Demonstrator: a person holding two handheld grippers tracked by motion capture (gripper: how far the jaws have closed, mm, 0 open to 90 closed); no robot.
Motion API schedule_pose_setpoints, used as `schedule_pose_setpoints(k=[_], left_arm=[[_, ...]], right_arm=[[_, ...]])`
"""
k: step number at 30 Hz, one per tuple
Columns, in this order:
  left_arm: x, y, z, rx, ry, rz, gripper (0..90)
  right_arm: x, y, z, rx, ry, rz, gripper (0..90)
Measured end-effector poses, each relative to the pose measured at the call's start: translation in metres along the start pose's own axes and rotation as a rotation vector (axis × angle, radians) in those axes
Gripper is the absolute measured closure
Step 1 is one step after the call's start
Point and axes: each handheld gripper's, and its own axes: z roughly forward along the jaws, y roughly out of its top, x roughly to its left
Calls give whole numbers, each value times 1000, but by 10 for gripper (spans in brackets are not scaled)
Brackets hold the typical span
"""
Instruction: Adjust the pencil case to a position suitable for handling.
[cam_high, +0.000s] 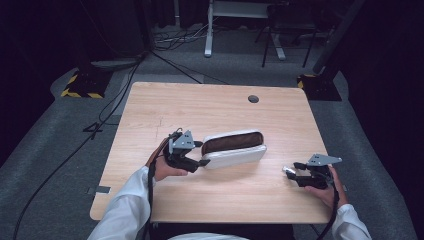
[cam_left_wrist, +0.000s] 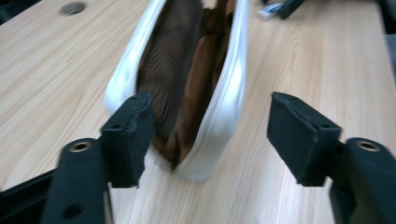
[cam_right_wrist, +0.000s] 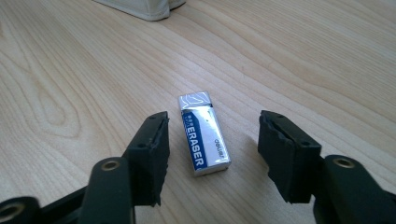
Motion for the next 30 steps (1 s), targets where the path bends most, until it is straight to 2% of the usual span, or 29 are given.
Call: schedule_pose_setpoints(k=[1, 2, 3, 4, 5, 6, 8, 9, 11, 12, 13, 14, 15, 16, 17, 20, 23, 30], left_arm=[[-1, -7, -4, 3, 16, -25, 237], [-2, -13, -6, 15, 49, -46, 232], [-2, -20, -8, 29, 82, -58, 186], [-3, -33, -11, 32, 88, -97, 170], [-3, -39, -12, 33, 95, -115, 170], [-5, -48, -13, 56, 107, -133, 169], [-8, -60, -13, 83, 112, -149, 170], [-8, -60, -13, 83, 112, -149, 168], [-14, -75, -15, 118, 123, -167, 167], [-16, -85, -16, 138, 112, -181, 166], [-16, -85, -16, 138, 112, -181, 165], [-16, -90, -16, 148, 107, -198, 166], [-17, -98, -16, 179, 116, -220, 165], [-17, -101, -16, 193, 124, -227, 166], [-18, -103, -17, 185, 141, -226, 161], [-17, -107, -20, 172, 142, -242, 161], [-19, -109, -21, 167, 184, -236, 156], [-20, -110, -21, 167, 185, -241, 154]], right_arm=[[0, 0, 0, 1, -1, 0, 465], [1, 0, 0, 1, -4, -1, 477], [2, 0, -1, 0, -6, -2, 522], [3, 0, -1, -2, 1, -5, 554], [4, -1, -1, -6, 6, -11, 580], [5, -1, -1, -7, 9, -11, 598], [6, -1, -2, -6, 15, -15, 641], [6, -1, -2, -6, 15, -15, 641], [6, 0, -2, -2, 16, -18, 719], [6, 0, -2, -2, 16, -19, 736], [6, 0, -2, -2, 16, -21, 737], [6, 0, -2, -2, 16, -21, 738], [6, 0, -2, -2, 14, -20, 739], [6, 0, -2, -3, 12, -21, 740], [7, 0, -2, -3, 11, -19, 741], [6, -1, -2, -11, 17, -16, 741], [4, -1, -3, -12, 9, -14, 741], [0, -1, -10, -54, 1, 5, 742]])
